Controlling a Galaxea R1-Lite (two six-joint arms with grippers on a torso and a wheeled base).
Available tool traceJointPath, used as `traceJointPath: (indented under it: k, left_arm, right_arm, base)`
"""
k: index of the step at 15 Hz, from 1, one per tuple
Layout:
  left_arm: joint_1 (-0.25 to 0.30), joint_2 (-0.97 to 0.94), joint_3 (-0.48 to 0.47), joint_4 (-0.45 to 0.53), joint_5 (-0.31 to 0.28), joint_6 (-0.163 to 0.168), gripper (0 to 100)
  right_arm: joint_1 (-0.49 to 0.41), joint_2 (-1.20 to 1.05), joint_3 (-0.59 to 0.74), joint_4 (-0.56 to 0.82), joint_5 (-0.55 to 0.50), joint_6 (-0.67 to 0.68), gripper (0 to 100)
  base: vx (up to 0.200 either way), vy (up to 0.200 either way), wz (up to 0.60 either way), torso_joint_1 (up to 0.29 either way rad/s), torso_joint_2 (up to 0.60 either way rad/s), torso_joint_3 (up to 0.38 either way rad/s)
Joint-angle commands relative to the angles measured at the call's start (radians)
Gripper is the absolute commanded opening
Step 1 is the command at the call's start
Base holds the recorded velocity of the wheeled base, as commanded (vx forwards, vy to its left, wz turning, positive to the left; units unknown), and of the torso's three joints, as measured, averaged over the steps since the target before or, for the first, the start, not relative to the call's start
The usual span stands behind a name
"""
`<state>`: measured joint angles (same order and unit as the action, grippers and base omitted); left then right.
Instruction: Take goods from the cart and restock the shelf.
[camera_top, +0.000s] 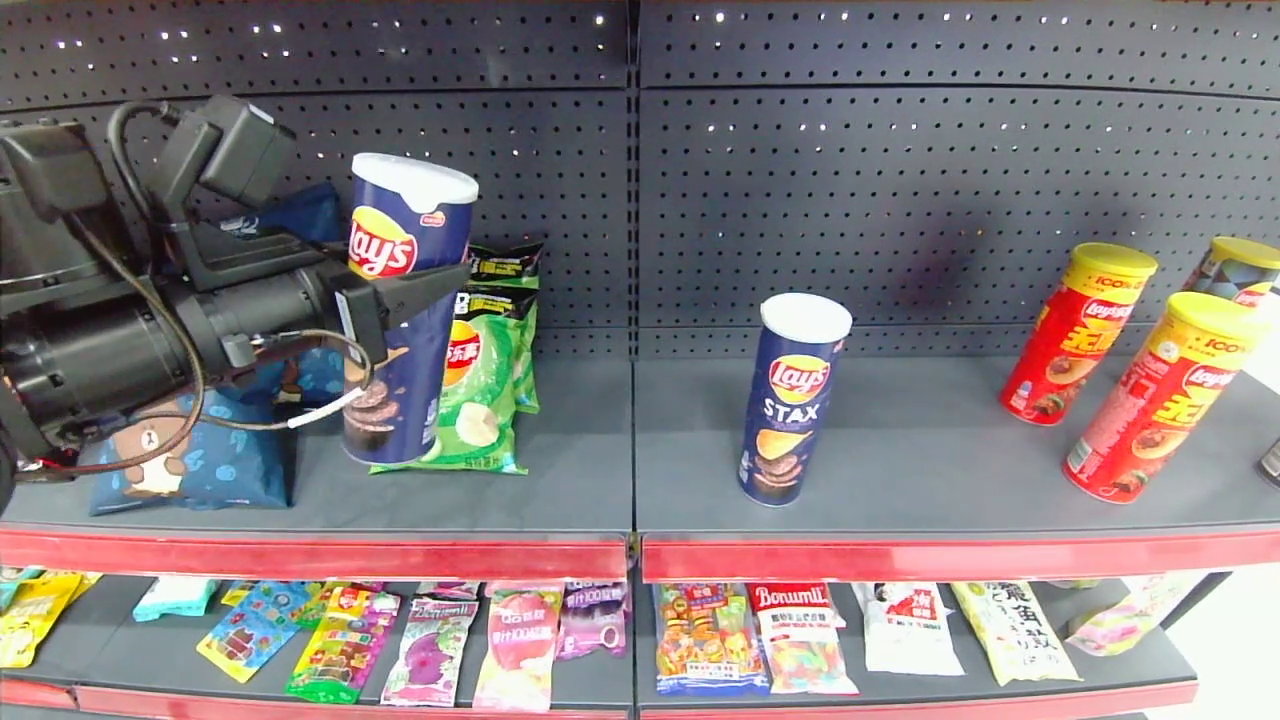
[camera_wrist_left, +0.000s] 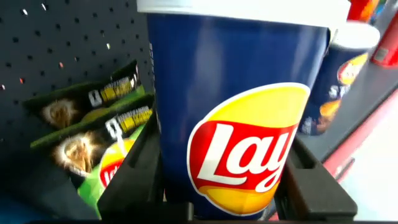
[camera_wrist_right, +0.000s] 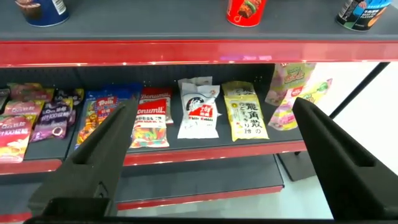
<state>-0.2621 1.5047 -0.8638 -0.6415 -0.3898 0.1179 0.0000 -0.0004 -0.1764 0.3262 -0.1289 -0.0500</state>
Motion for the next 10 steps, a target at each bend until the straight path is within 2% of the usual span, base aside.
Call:
traceJointPath:
  k: [1,10]
  left_arm:
    - [-0.012,0.051,-0.018,-0.044,0.002,-0.027,0]
    - [-0.009,0.083,-0.040,-0.056,0.005,-0.034,0]
  right_arm:
    - [0.000,0.002,0.000,0.001,0.000,-0.002,100]
    - [0.000,0.002,0.000,0.001,-0.001,-0.002,100]
  base:
    - [0.000,0.000,0.00,0.000,0.00,0.000]
    - [0.000,0.000,0.00,0.000,0.00,0.000]
